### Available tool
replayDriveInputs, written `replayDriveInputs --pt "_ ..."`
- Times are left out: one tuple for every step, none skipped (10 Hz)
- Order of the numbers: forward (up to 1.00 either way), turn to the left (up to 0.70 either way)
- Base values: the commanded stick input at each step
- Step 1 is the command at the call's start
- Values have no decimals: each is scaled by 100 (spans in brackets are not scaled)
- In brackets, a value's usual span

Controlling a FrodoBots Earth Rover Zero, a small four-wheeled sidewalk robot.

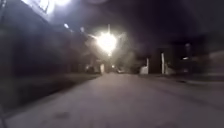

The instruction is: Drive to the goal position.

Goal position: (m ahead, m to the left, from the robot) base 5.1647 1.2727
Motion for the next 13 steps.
replayDriveInputs --pt "70 0" --pt "70 0" --pt "70 0" --pt "70 0" --pt "70 0" --pt "70 0" --pt "70 0" --pt "70 0" --pt "70 0" --pt "70 0" --pt "70 0" --pt "70 0" --pt "70 0"
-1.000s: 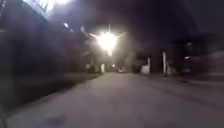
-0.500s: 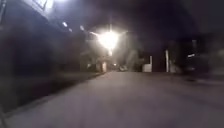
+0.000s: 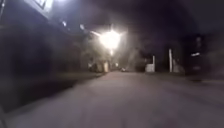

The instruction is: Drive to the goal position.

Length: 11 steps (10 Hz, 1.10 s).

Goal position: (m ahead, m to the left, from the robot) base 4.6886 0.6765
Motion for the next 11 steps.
replayDriveInputs --pt "70 0" --pt "70 -2" --pt "70 -20" --pt "70 -35" --pt "70 -35" --pt "70 -35" --pt "70 -20" --pt "70 0" --pt "70 0" --pt "70 0" --pt "70 0"
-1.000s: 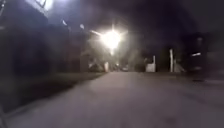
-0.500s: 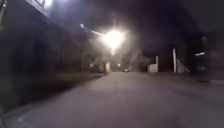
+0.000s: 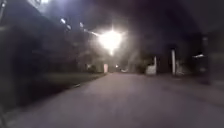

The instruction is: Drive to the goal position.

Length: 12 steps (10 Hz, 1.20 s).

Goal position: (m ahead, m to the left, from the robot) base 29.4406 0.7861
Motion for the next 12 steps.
replayDriveInputs --pt "70 0" --pt "70 0" --pt "70 -5" --pt "70 -29" --pt "70 -35" --pt "70 -35" --pt "70 -35" --pt "70 -9" --pt "70 0" --pt "70 0" --pt "70 0" --pt "70 0"
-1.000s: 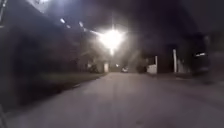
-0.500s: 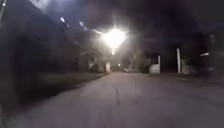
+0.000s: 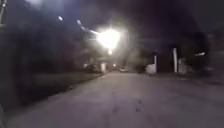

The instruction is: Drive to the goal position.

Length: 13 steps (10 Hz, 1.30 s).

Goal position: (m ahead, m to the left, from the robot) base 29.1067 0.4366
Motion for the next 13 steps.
replayDriveInputs --pt "70 0" --pt "70 0" --pt "70 0" --pt "70 0" --pt "70 0" --pt "70 0" --pt "70 0" --pt "70 -4" --pt "70 -17" --pt "70 -32" --pt "70 -26" --pt "70 -11" --pt "70 0"
